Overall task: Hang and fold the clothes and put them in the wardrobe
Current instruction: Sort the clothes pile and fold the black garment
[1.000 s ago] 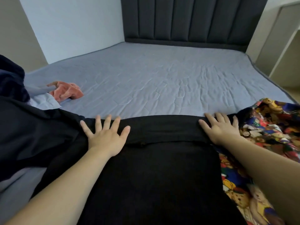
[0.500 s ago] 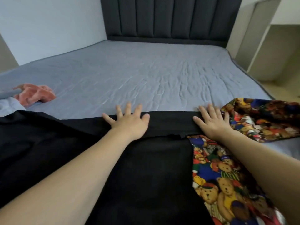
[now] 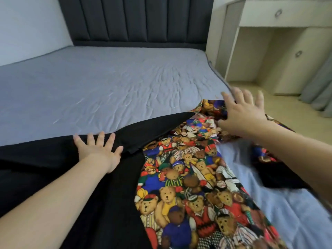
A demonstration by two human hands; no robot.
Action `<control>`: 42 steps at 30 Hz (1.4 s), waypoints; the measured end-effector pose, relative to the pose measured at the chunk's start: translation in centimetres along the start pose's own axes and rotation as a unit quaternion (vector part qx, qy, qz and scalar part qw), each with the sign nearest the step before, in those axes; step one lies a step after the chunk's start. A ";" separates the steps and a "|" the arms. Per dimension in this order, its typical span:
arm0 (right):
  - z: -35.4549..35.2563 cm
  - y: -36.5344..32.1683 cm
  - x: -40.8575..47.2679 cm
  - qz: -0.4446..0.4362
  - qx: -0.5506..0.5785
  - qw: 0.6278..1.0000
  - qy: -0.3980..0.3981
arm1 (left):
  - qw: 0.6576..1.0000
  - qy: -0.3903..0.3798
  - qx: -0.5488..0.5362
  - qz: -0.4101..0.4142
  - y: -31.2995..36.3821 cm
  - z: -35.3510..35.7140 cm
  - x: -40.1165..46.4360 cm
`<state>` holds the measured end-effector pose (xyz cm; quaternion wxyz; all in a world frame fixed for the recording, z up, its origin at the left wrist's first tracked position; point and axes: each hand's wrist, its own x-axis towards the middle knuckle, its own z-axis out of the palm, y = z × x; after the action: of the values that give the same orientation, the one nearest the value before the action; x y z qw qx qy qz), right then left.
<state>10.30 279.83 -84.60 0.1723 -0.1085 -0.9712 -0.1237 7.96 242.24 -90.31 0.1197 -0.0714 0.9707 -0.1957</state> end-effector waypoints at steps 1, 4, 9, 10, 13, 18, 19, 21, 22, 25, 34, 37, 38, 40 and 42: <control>-0.8 2.3 -0.8 0.048 -0.002 0.999 -0.020 | 0.998 0.005 0.057 -0.016 0.8 -1.1 -0.9; -1.8 7.8 -2.8 0.166 0.087 0.967 -0.174 | 0.982 0.116 0.134 0.072 4.6 -4.1 -5.6; 0.3 13.1 -4.7 0.259 0.437 0.817 -0.274 | 0.871 0.071 -0.398 0.278 14.2 -7.8 -14.9; 0.6 13.8 -5.1 0.263 0.488 0.786 -0.276 | 0.845 0.011 -0.449 0.290 16.6 -8.9 -16.4; 0.9 15.5 -6.1 0.299 0.606 0.688 -0.265 | 0.822 -0.128 -0.474 0.289 23.2 -11.0 -19.8; 1.5 17.4 -7.3 0.337 0.629 0.665 -0.221 | 0.794 -0.066 -0.562 0.221 26.7 -12.1 -19.6; 1.4 17.2 -7.4 0.337 0.612 0.683 -0.211 | 0.775 -0.055 -0.601 0.190 25.7 -12.9 -19.2; 0.7 16.0 -7.1 0.336 0.581 0.720 -0.173 | 0.716 -0.028 -0.685 0.133 22.3 -14.9 -17.6; 0.2 15.0 -6.7 0.331 0.572 0.734 -0.155 | 0.683 -0.025 -0.722 0.105 20.1 -15.7 -16.7; -1.8 10.1 -5.0 0.257 0.547 0.786 -0.127 | 0.660 -0.009 -0.750 0.051 12.5 -15.6 -13.5; -1.6 -8.9 -3.4 0.007 0.396 0.883 -0.253 | 0.909 0.137 -0.379 -0.105 -8.6 -3.9 -3.6; 0.4 -11.1 -3.7 0.038 0.234 0.946 -0.222 | 0.936 0.136 -0.318 -0.069 -9.6 -1.1 -1.0; 0.7 -11.5 -3.9 0.064 0.200 0.959 -0.191 | 0.942 0.143 -0.299 -0.062 -9.8 -0.6 -0.1; 1.4 -11.6 -4.0 0.093 0.178 0.973 -0.116 | 0.958 0.137 -0.248 -0.052 -10.0 0.2 1.5; 2.1 -10.9 -4.2 0.088 0.215 0.971 -0.061 | 0.971 0.107 -0.210 -0.038 -9.8 0.8 3.1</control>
<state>10.76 269.35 -90.24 0.1420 -0.1615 -0.9703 0.1109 6.11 232.40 -87.75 -0.0098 -0.1104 0.9938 0.0017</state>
